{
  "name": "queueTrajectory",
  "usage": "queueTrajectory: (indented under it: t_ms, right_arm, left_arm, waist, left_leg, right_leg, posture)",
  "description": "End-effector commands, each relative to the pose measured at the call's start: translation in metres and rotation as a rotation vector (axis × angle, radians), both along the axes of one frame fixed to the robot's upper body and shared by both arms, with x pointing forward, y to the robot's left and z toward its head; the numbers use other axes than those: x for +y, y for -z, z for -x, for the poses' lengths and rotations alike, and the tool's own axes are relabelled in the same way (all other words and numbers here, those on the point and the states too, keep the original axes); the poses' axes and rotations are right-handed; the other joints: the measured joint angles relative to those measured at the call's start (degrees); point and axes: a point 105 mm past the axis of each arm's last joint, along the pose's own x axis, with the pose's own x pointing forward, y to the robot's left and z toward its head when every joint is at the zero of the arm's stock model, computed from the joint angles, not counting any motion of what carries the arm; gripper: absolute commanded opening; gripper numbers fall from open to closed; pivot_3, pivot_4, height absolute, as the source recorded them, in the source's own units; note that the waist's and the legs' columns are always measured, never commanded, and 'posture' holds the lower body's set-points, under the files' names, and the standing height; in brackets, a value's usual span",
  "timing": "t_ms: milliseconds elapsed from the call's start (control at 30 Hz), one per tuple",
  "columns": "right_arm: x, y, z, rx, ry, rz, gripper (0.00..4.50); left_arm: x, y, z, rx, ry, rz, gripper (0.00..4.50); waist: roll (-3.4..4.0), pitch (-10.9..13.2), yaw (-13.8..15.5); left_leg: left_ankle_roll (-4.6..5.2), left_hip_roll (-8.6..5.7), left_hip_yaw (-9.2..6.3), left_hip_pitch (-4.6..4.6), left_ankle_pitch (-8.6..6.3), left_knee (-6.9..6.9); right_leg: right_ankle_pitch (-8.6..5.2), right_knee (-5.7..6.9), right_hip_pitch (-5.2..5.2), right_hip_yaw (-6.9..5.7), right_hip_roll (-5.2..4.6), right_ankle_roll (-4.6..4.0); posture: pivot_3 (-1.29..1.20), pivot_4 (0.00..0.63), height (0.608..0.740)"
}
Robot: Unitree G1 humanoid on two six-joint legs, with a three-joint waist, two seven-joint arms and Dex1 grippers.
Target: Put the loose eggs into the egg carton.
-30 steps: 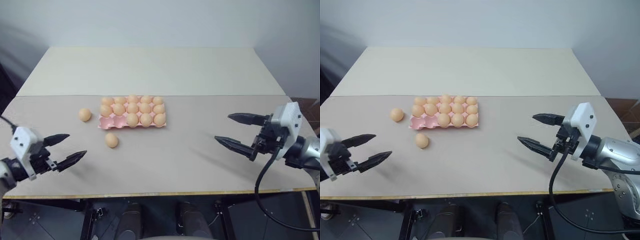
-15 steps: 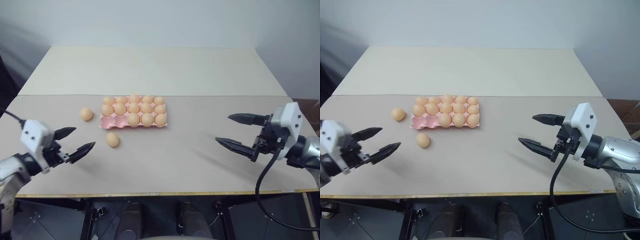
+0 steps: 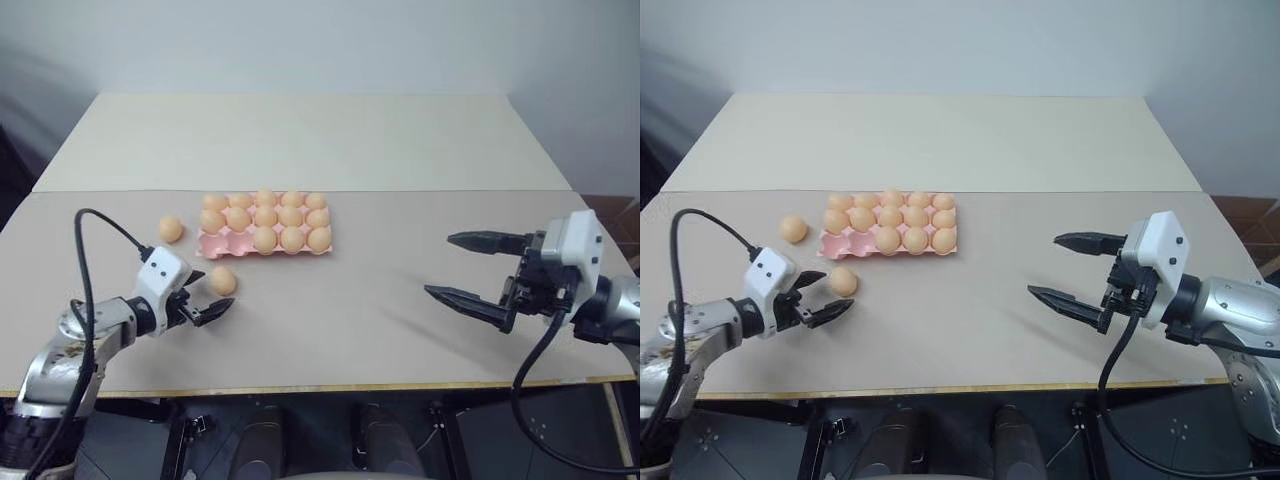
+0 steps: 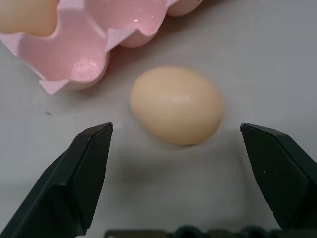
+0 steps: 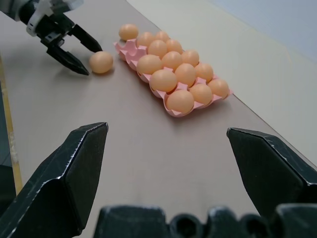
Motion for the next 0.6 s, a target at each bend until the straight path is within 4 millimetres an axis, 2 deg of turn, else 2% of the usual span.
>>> queueTrajectory:
  t_ms: [33, 333, 433, 600]
  right_arm:
    - [0.003, -0.010, 0.006, -0.039, -0.011, 0.002, 4.50]
    - [0.006, -0.010, 0.013, -0.021, -0.053, -0.008, 4.50]
    - [0.008, -0.007, 0.017, 0.000, -0.097, 0.002, 4.50]
    - [0.009, -0.006, 0.017, -0.001, -0.106, 0.004, 4.50]
  left_arm:
    - [-0.008, -0.002, -0.006, -0.030, 0.034, 0.003, 4.48]
    - [-0.005, 0.009, -0.016, -0.001, 0.006, -0.006, 4.48]
    - [-0.002, 0.014, -0.020, 0.009, -0.014, -0.028, 3.87]
    - [-0.003, 0.011, -0.021, -0.008, -0.013, -0.006, 2.46]
  waist:
    - [0.00, 0.0, 0.1]
    - [-0.01, 0.0, 0.0]
    - [-0.01, 0.0, 0.0]
    - [-0.01, 0.0, 0.0]
  left_leg:
    - [0.00, 0.00, -0.01, -0.01, 0.00, 0.00]
    - [0.00, 0.00, -0.01, 0.04, 0.00, 0.00]
    - [0.00, 0.00, -0.01, 0.04, 0.00, 0.00]
    - [0.00, -0.01, -0.02, 0.04, 0.00, 0.00]
  right_leg:
    - [0.00, 0.00, 0.00, -0.02, 0.00, 0.00]
    - [0.02, 0.02, 0.02, 0.00, 0.00, 0.03]
    - [0.02, 0.02, 0.02, 0.00, 0.00, 0.03]
    - [0.03, 0.02, 0.04, -0.01, -0.02, 0.04]
  posture:
    - [0.00, 0.150, 0.740]
    - [0.00, 0.150, 0.740]
    - [0.00, 0.150, 0.740]
    - [0.00, 0.150, 0.740]
